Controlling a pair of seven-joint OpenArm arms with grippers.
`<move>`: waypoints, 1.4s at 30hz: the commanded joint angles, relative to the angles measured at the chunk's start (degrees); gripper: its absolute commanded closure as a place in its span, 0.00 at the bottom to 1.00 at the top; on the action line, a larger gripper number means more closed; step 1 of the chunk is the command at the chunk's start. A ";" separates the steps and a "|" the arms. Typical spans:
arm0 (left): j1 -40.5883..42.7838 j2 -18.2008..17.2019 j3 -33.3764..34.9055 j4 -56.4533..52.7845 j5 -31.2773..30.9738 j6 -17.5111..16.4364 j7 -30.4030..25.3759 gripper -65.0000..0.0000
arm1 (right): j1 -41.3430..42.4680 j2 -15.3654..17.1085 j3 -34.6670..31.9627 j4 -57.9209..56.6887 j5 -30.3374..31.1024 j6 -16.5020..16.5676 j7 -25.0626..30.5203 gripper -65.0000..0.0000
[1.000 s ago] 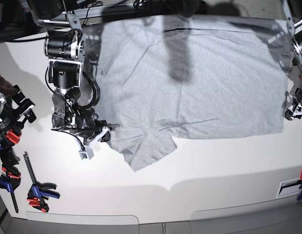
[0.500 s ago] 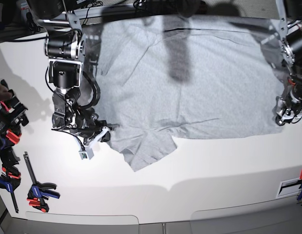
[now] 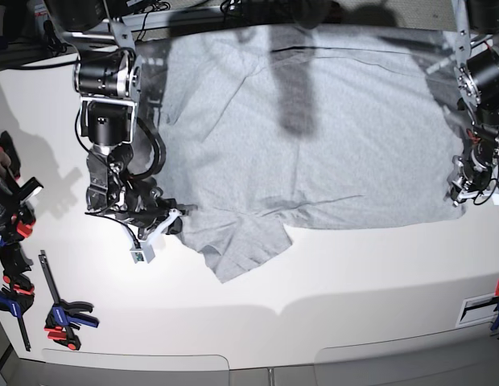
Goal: Fold the T-shirt properly
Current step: 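Grasp the shirt's hem corner with the right gripper, left gripper at the other corner, then lift the hem with both grippers and fold it onto the collar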
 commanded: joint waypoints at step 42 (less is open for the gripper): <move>22.56 -17.16 -0.15 13.64 -45.24 -12.56 42.25 1.00 | -48.06 -7.17 20.00 71.41 22.03 1.29 -27.28 1.00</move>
